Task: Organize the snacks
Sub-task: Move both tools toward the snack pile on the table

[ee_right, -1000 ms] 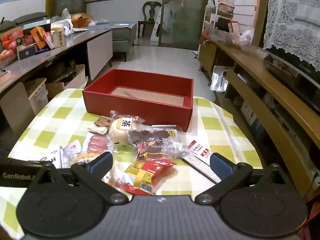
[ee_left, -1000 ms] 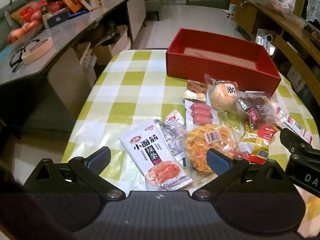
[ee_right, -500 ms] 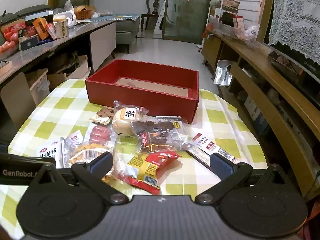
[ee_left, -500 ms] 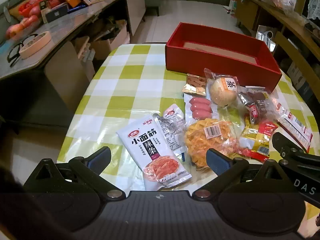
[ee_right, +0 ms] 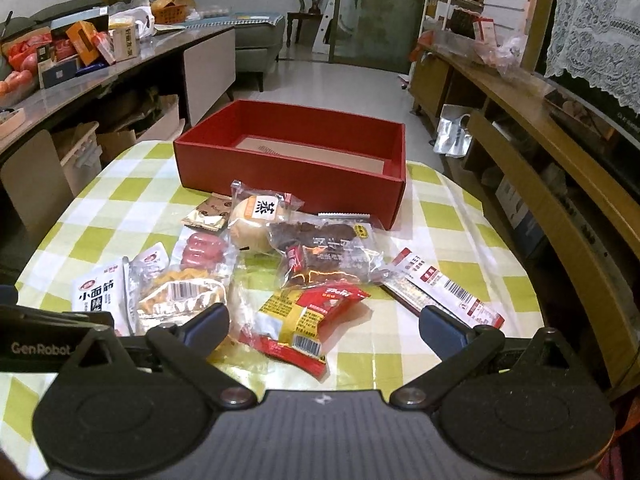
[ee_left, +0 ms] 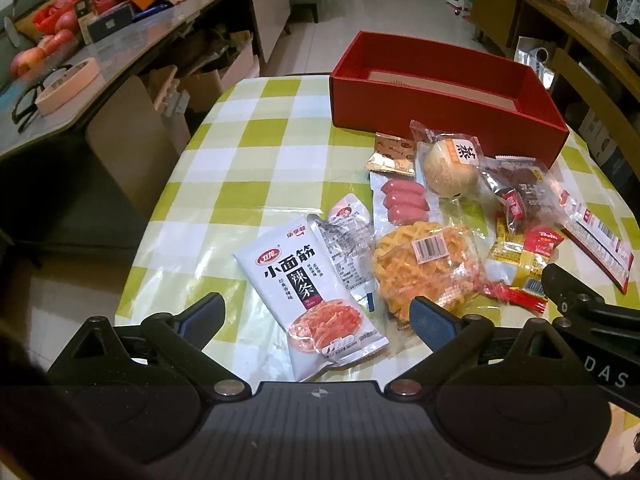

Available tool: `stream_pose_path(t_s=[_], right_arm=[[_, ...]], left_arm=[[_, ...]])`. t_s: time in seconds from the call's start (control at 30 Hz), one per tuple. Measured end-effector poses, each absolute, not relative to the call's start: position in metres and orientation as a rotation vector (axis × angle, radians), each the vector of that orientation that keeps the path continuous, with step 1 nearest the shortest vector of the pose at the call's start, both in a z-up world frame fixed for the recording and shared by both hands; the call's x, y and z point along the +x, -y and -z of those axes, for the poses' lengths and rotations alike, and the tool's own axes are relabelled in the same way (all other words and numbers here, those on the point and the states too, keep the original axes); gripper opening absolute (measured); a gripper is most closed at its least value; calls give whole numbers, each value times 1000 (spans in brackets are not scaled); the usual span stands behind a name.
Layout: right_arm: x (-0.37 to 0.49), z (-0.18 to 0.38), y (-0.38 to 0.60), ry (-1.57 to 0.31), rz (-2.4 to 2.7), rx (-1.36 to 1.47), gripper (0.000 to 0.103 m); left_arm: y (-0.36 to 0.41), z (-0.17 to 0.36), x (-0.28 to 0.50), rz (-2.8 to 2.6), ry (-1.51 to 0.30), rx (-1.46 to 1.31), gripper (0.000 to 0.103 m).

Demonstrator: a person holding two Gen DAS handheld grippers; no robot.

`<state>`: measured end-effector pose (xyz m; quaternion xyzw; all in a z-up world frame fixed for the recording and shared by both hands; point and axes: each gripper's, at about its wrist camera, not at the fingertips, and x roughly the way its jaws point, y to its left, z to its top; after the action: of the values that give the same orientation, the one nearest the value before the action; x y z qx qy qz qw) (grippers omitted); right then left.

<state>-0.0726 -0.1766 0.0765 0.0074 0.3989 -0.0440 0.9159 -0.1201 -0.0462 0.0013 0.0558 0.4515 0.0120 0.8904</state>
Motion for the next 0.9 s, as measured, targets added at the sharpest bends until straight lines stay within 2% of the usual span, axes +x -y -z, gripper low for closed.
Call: stream_pose_path(t_s=[0.07, 0.23, 0.57, 0.9], right_arm=[[-72, -76, 177, -827, 89, 18, 103], [-72, -74, 177, -840, 83, 22, 103], [-71, -71, 177, -858, 75, 25, 103], [-70, -67, 176, -874, 68, 24, 103]], left_arm=[[0, -16, -62, 17, -964, 118, 100], [-13, -39, -40, 21, -985, 117, 98], [-29, -69, -46, 31, -1010, 136, 96], [-21, -64, -37, 24, -1021, 149, 95]])
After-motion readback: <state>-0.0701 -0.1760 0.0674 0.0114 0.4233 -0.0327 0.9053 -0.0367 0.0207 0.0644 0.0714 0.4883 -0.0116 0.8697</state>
